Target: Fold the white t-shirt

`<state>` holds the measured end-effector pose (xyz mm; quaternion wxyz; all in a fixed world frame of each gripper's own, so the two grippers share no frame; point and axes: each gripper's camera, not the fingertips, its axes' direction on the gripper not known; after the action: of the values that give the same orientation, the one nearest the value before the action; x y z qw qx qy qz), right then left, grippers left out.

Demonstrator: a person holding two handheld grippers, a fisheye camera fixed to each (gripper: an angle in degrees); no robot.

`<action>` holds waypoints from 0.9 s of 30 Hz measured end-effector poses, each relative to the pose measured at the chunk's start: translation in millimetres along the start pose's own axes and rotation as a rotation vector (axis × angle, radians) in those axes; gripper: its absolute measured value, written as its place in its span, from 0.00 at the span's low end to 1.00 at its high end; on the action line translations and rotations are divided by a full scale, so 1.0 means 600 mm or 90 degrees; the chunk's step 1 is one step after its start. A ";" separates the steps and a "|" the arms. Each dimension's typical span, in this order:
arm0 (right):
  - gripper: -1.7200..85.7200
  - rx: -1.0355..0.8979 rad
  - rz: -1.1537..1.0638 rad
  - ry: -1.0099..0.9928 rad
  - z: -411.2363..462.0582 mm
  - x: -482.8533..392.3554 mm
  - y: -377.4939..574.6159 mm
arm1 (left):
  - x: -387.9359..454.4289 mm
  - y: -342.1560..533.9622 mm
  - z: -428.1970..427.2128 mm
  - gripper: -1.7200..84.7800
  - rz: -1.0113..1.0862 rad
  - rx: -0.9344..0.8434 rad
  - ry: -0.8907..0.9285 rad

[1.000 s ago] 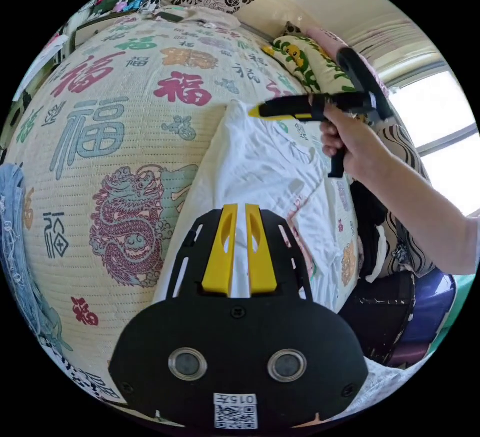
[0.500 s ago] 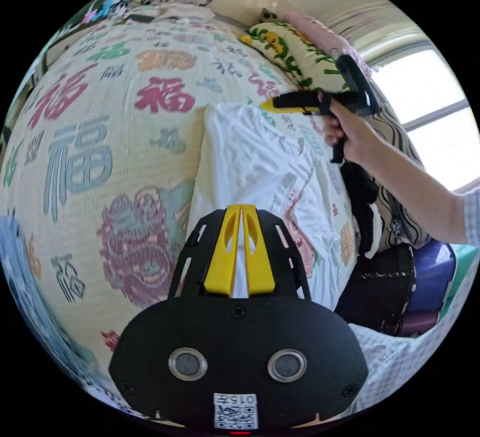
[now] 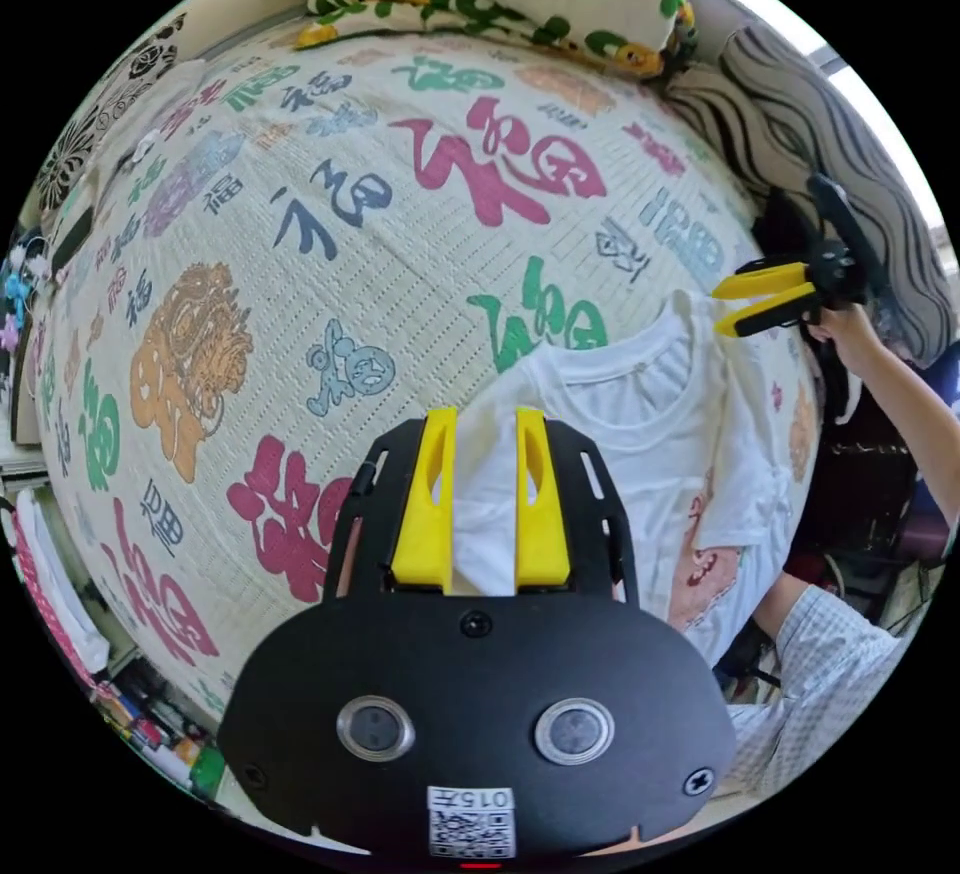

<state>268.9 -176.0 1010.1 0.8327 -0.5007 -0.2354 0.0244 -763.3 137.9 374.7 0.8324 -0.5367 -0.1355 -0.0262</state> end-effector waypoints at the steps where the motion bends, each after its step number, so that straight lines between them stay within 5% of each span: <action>1: 0.12 0.004 -0.011 0.045 0.001 -0.014 0.006 | 0.007 -0.011 0.012 0.11 0.007 -0.016 -0.011; 7: 0.02 -0.021 -0.121 0.103 -0.011 -0.045 0.034 | 0.020 -0.038 0.001 0.04 0.000 -0.043 0.018; 12: 0.01 0.015 -0.081 0.039 -0.061 0.005 0.034 | 0.024 -0.078 -0.053 0.03 -0.015 -0.014 -0.003; 27: 0.01 0.126 0.016 0.136 -0.193 0.103 -0.050 | -0.030 -0.199 -0.205 0.03 -0.097 0.153 -0.073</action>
<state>366.1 -268.9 1013.3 0.8978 -0.4191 -0.1352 0.0045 -779.1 -25.3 428.2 0.8771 -0.4222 -0.2250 -0.0421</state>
